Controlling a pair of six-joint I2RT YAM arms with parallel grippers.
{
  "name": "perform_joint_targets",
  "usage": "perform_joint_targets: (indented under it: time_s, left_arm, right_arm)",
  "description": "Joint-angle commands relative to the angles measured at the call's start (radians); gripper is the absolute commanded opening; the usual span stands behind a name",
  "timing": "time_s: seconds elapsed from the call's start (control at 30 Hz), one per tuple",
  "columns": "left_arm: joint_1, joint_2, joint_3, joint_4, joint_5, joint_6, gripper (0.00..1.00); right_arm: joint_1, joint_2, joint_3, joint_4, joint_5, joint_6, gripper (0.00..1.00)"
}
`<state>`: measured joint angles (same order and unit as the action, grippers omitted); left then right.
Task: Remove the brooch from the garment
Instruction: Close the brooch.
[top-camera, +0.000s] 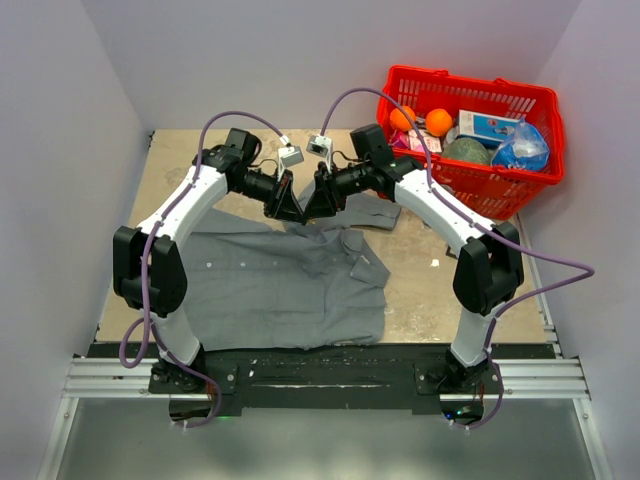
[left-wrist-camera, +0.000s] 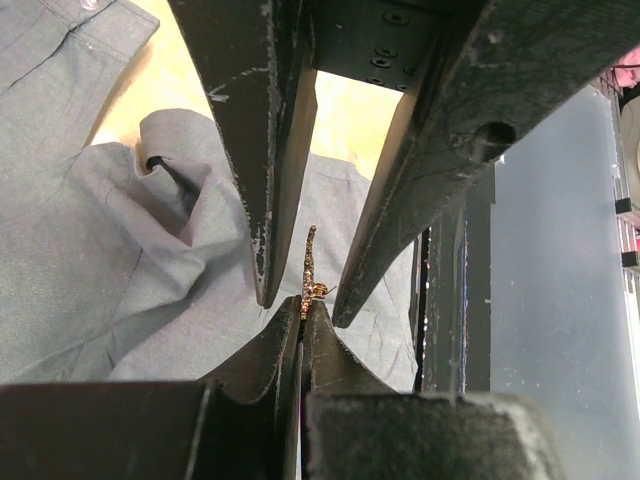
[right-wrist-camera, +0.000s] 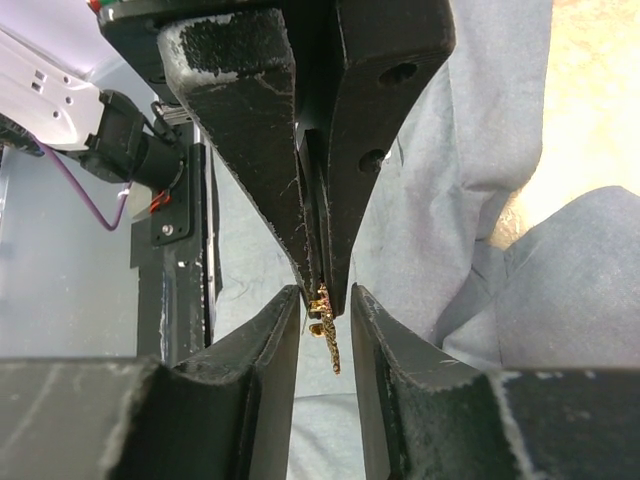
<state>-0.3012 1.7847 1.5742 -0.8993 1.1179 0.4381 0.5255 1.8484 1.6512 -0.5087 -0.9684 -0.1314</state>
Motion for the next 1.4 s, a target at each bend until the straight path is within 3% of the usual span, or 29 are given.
perform_joint_targets:
  time_s: [0.0, 0.63, 0.83, 0.97, 1.1, 1.23, 1.37]
  left_arm:
    - [0.005, 0.001, 0.020, 0.003, 0.023, 0.011, 0.00]
    - [0.030, 0.028, 0.024, -0.004, 0.172, 0.002, 0.00]
    - [0.028, 0.028, 0.029, -0.038, 0.243, 0.045, 0.00]
    - [0.028, 0.022, 0.029, -0.024, 0.280, 0.018, 0.00]
    - [0.028, 0.007, -0.009, 0.121, 0.330, -0.117, 0.00]
    - [0.028, -0.007, -0.069, 0.362, 0.431, -0.423, 0.00]
    - [0.028, -0.010, -0.068, 0.415, 0.431, -0.472, 0.00]
  right_arm:
    - [0.001, -0.009, 0.048, -0.014, -0.027, -0.030, 0.30]
    - [0.001, -0.006, 0.058, -0.077, -0.029, -0.140, 0.20]
    - [0.001, 0.008, 0.055, -0.080, -0.047, -0.155, 0.06]
    - [0.001, 0.015, 0.048, -0.073, -0.052, -0.154, 0.04]
    - [0.007, 0.021, 0.041, -0.057, -0.032, -0.136, 0.04]
    - [0.022, 0.011, 0.019, -0.034, -0.001, -0.132, 0.01]
    - [0.028, 0.023, 0.012, -0.005, 0.022, -0.085, 0.00]
